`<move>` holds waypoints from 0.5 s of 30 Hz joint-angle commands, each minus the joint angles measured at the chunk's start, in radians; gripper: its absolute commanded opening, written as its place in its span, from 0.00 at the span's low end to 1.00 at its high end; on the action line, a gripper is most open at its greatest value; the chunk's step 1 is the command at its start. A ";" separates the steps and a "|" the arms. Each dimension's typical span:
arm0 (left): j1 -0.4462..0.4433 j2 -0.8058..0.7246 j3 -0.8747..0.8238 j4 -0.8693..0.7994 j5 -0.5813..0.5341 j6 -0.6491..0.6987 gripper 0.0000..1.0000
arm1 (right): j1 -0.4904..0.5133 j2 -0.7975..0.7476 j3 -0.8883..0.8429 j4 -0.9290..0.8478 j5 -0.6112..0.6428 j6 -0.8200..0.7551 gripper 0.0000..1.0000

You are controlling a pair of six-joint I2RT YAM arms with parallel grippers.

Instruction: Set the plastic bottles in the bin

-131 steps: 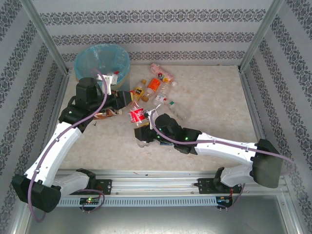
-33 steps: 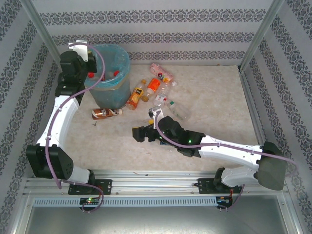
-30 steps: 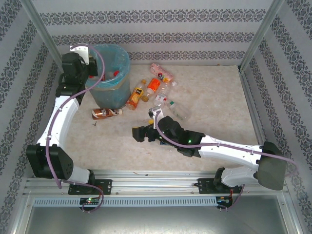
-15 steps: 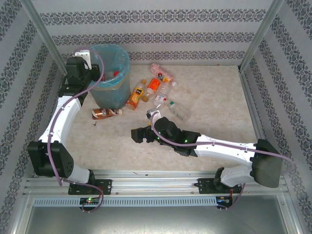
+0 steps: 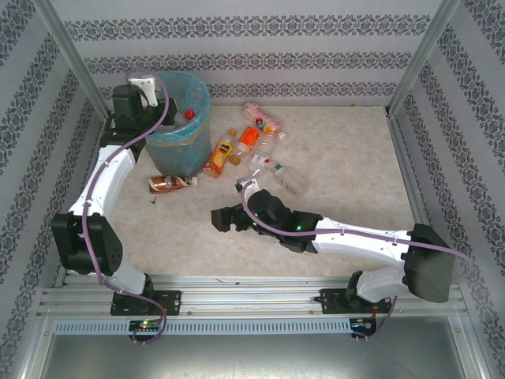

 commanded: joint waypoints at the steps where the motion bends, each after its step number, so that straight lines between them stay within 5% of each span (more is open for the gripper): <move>1: 0.003 -0.013 -0.059 -0.211 -0.018 0.017 0.00 | 0.010 0.005 0.030 0.003 -0.006 0.010 0.98; 6: 0.003 -0.054 -0.041 -0.295 -0.089 0.113 0.00 | 0.010 0.012 0.028 0.008 -0.008 0.016 0.98; 15: 0.004 -0.076 -0.018 -0.342 -0.040 0.143 0.00 | 0.010 0.030 0.044 0.010 -0.020 0.023 0.98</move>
